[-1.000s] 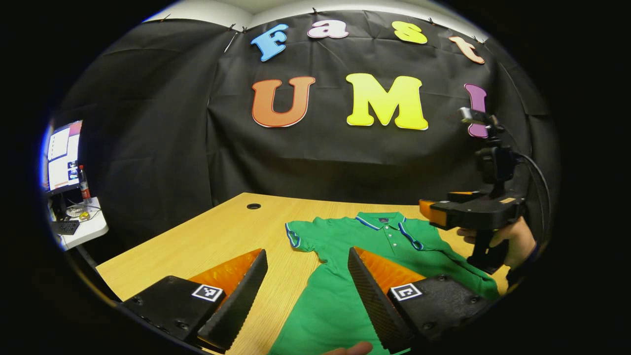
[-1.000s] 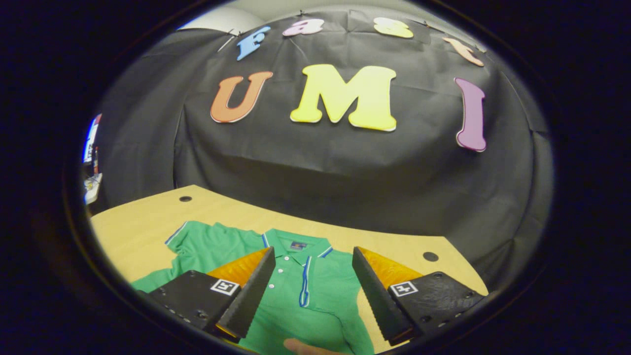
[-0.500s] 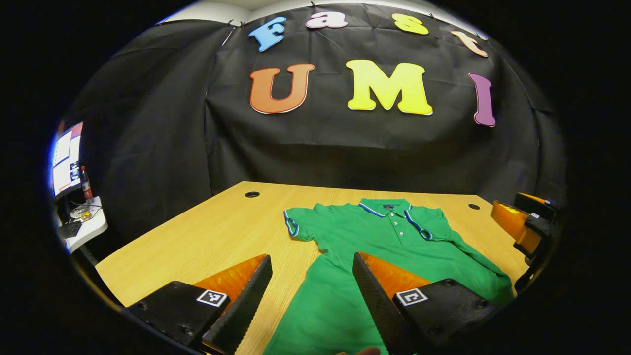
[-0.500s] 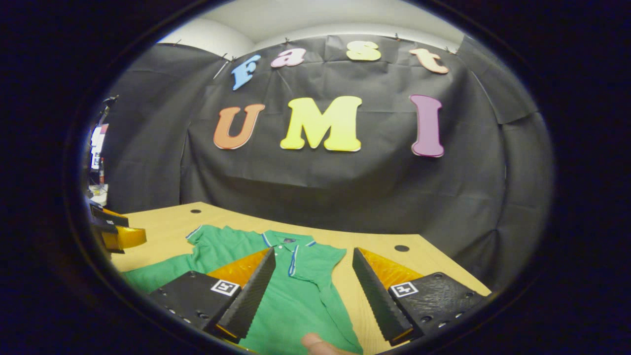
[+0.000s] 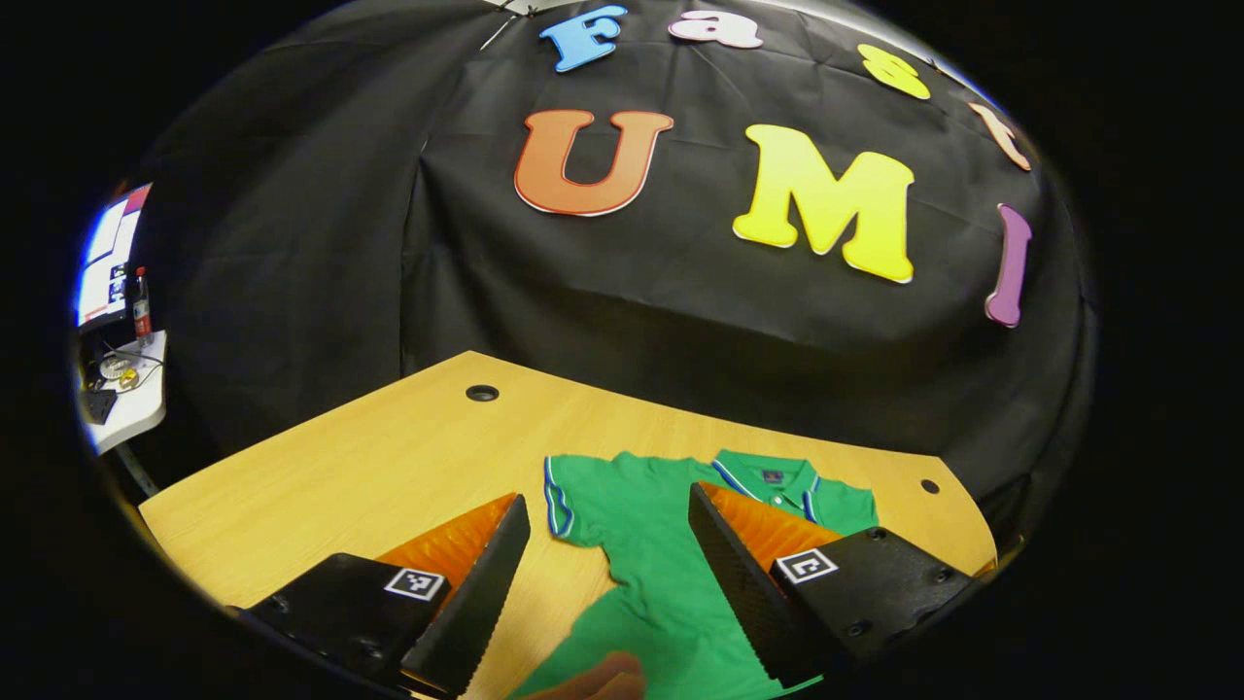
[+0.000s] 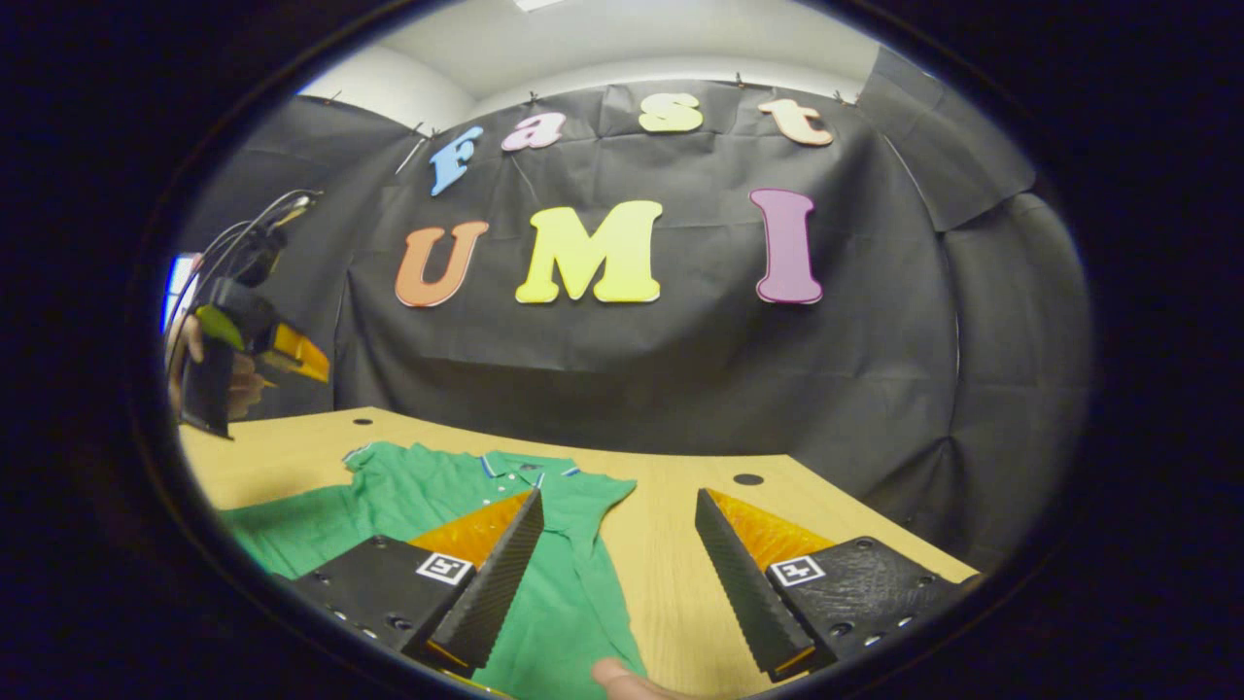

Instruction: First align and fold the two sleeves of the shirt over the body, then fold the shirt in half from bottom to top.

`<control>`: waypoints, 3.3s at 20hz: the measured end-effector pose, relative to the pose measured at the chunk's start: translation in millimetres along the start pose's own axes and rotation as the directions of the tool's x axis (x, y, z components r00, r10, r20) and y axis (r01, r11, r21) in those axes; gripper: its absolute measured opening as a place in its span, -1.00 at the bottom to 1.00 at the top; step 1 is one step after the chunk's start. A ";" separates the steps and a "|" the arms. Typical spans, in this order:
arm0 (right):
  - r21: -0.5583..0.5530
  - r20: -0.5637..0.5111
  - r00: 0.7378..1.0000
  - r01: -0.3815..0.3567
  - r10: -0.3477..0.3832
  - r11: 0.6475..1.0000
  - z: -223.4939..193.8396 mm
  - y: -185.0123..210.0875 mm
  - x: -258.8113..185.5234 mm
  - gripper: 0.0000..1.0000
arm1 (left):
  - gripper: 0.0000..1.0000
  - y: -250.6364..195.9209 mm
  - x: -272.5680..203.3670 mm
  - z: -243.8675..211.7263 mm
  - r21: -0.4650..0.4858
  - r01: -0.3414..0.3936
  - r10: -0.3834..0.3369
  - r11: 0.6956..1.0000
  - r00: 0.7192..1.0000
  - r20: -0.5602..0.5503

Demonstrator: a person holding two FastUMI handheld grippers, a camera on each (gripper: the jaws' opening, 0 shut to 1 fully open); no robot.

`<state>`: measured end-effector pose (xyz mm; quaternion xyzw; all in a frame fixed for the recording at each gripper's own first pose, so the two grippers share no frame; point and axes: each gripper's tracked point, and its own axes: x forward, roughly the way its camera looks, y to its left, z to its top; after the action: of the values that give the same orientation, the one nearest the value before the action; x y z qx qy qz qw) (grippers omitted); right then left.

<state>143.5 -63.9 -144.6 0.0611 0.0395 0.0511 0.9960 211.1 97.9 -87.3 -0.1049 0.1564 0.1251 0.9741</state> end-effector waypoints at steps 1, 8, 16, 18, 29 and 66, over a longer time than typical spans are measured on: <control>0.001 -0.017 1.000 -0.021 0.021 1.000 -4.5 6.8 -1.8 0.93 | 1.00 9.1 20.3 4.3 0.019 -0.035 0.035 0.999 0.999 -0.004; 0.006 -0.038 0.987 -0.159 0.159 0.987 -18.4 39.6 -19.2 0.94 | 1.00 43.5 131.3 -87.3 0.006 -0.115 0.112 0.993 0.955 -0.275; 0.000 -0.049 0.977 -0.206 0.206 0.979 -20.6 50.2 -25.7 0.91 | 0.86 42.1 160.7 -116.8 0.063 -0.083 0.099 0.994 0.943 -0.316; 0.022 -0.052 0.976 -0.209 0.210 0.978 -20.1 48.9 -26.0 0.91 | 0.30 45.0 164.7 -117.5 0.100 -0.099 0.126 0.990 0.943 -0.307; 0.056 -0.066 0.979 -0.188 0.192 0.980 -21.2 39.8 -24.0 0.90 | -0.85 3.3 160.7 -94.4 0.175 -0.066 0.111 0.982 0.960 -0.259; 0.083 -0.067 0.996 -0.054 0.059 0.995 -30.7 15.2 -11.0 0.93 | 1.00 -20.2 -120.8 -98.1 0.223 0.130 -0.154 0.966 0.983 0.097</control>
<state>128.5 -46.5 -172.2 0.1008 0.0742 0.0798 0.9889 78.2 29.4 -135.2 -0.0023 0.1052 0.0429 0.9935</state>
